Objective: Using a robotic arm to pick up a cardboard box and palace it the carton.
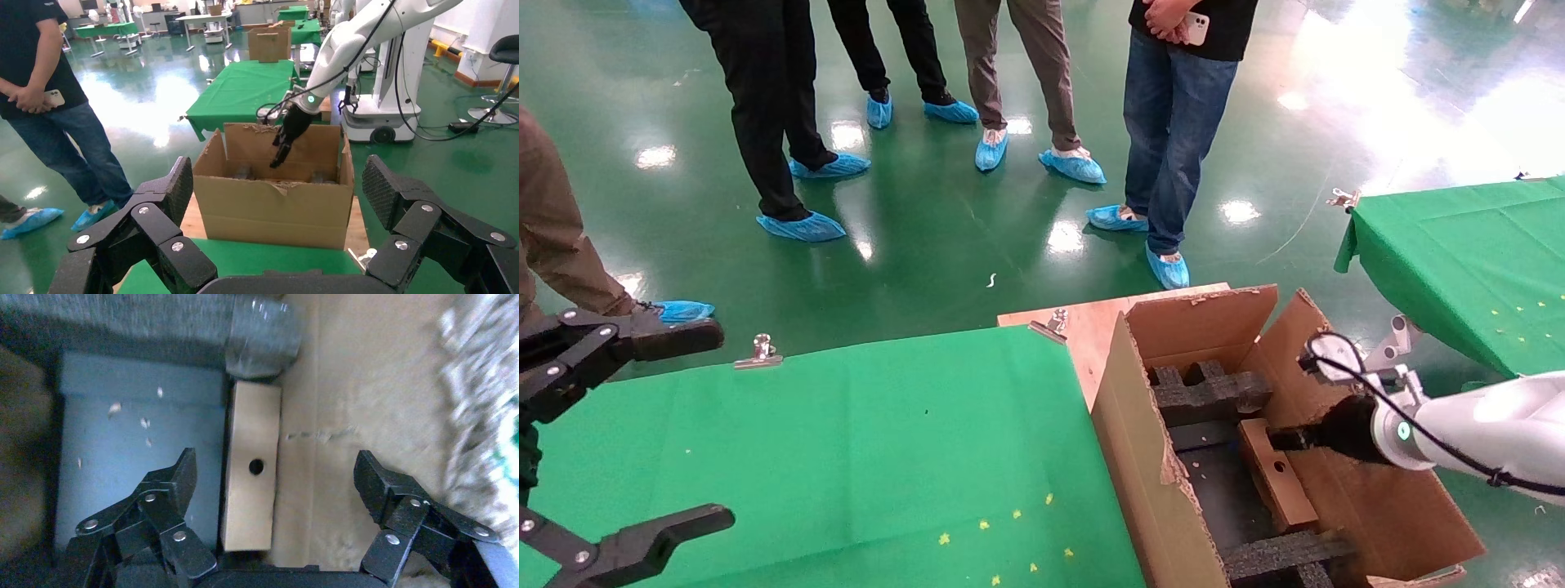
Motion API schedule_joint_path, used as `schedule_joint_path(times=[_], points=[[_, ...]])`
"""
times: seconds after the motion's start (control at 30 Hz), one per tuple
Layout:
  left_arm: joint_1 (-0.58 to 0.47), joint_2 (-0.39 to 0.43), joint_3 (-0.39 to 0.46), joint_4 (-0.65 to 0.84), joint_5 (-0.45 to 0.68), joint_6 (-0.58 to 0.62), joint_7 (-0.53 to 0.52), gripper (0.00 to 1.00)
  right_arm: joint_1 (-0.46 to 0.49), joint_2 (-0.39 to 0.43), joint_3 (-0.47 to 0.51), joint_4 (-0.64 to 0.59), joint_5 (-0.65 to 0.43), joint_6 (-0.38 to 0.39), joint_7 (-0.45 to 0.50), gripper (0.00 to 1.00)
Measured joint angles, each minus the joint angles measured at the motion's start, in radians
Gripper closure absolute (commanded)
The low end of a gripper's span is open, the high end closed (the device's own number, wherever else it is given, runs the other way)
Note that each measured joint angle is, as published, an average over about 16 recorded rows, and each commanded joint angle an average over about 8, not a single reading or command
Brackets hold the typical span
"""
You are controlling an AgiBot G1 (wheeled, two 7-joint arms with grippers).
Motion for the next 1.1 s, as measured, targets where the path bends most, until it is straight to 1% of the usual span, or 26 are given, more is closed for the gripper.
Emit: schedule_joint_path(times=[0.3, 0.5, 0.63, 0.93, 1.1], points=[[0.000, 0.000, 0.000, 0.000, 0.000, 0.000, 0.000, 0.00, 0.105, 0.015, 0.057, 0.076, -0.017, 0.020, -0.017, 0.00], [0.000, 0.000, 0.001, 0.000, -0.001, 0.000, 0.000, 0.00, 0.192, -0.004, 0.098, 0.135, 0.029, 0.036, -0.078, 0.00], [0.000, 0.000, 0.001, 0.000, -0.001, 0.000, 0.000, 0.00, 0.245, -0.029, 0.121, 0.163, 0.111, 0.038, -0.154, 0.00], [0.000, -0.001, 0.001, 0.000, -0.001, -0.001, 0.001, 0.00, 0.332, -0.086, 0.165, 0.183, 0.369, 0.010, -0.363, 0.00], [0.000, -0.001, 0.001, 0.000, -0.001, -0.001, 0.001, 0.00, 0.352, -0.098, 0.179, 0.185, 0.457, -0.011, -0.429, 0.00]])
